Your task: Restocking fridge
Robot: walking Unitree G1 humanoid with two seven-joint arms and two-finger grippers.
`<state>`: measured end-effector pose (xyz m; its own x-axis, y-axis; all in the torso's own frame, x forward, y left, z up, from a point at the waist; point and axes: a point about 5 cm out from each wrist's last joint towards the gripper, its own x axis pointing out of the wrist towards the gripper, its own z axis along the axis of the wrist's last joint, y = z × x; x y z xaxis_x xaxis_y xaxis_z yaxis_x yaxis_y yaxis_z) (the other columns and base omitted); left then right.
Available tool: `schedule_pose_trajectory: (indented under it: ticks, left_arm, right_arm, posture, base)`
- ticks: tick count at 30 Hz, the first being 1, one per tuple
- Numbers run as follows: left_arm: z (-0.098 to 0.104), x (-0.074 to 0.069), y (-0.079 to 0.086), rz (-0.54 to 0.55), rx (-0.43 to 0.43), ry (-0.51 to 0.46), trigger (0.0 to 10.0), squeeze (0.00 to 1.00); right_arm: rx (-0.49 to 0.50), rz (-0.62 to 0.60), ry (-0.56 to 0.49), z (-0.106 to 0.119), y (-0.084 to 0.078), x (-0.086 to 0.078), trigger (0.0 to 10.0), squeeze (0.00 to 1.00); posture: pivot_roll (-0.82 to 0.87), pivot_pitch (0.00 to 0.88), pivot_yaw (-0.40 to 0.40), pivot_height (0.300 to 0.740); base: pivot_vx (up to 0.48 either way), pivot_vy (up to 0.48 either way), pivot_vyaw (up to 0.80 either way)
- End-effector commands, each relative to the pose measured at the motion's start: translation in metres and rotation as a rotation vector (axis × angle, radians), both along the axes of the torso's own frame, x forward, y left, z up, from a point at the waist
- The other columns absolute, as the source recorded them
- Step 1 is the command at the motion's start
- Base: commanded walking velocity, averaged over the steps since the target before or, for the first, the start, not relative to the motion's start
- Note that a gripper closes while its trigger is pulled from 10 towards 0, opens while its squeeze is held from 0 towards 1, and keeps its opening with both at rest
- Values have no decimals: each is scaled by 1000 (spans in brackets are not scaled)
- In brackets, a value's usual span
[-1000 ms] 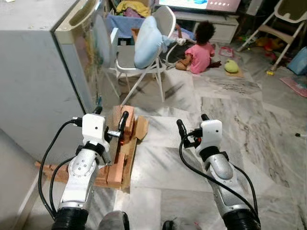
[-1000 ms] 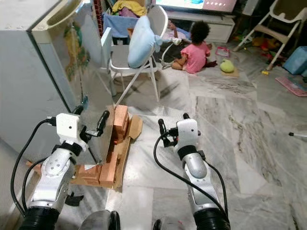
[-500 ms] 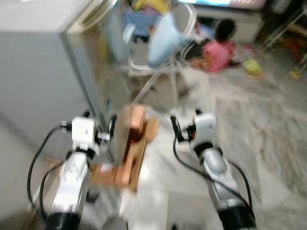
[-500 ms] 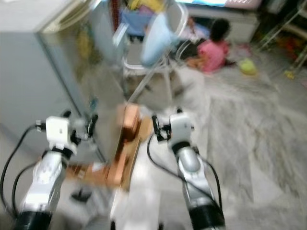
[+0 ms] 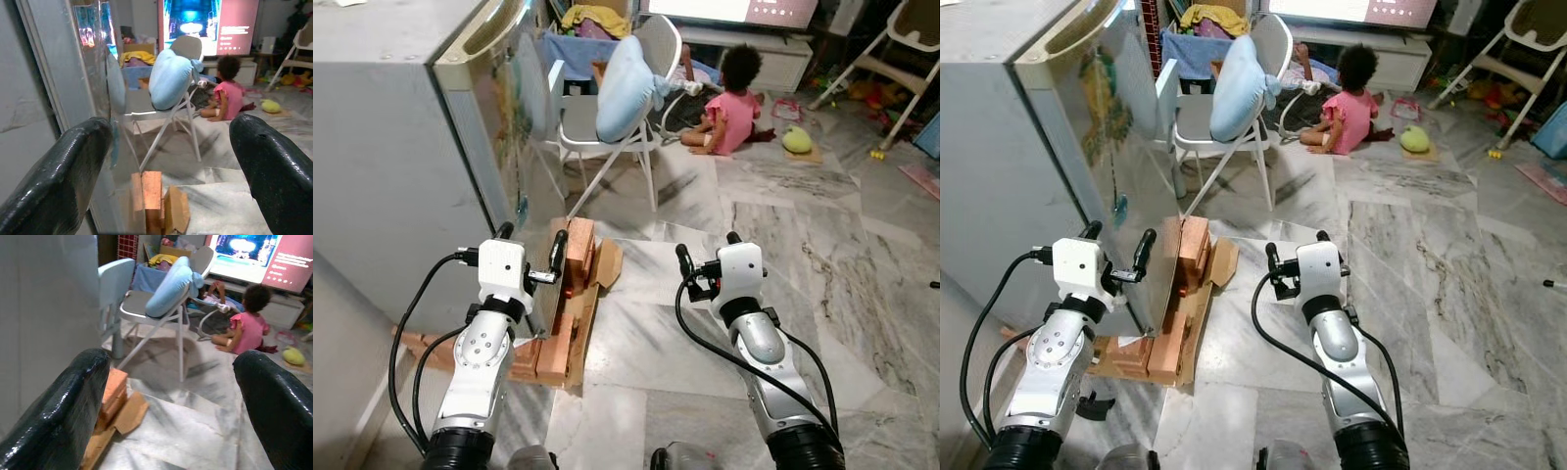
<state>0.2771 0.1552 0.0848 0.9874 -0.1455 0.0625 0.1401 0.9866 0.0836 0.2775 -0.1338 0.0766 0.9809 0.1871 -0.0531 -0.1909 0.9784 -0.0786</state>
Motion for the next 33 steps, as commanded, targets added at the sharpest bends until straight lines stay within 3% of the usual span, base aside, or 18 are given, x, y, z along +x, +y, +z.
schedule_pose_trajectory:
  ticks: [1, 9, 26, 33]
  left_arm:
    - [2, 4, -1, 4, 16, -10, 10000, 0]
    - [9, 20, 4, 15, 20, -26, 10000, 0]
    - [7, 24, 1, 34, 13, -20, 10000, 0]
    - [7, 25, 16, 164, 28, -28, 10000, 0]
  right_arm:
    - [27, -6, -22, 6, -1, 1, 10000, 0]
    - [48, -17, -27, 8, -5, -2, 10000, 0]
    - [35, -23, -16, 6, -5, -4, 10000, 0]
    - [26, -27, -11, 5, -6, -5, 10000, 0]
  posture:
    - [5, 30, -49, 740]
    - [-12, 36, -37, 740]
    - [-12, 46, -36, 740]
    - [-15, 52, -37, 740]
  base:
    - [0, 0, 0]
    - [0, 0, 0]
    - [0, 0, -198]
    - [0, 0, 0]
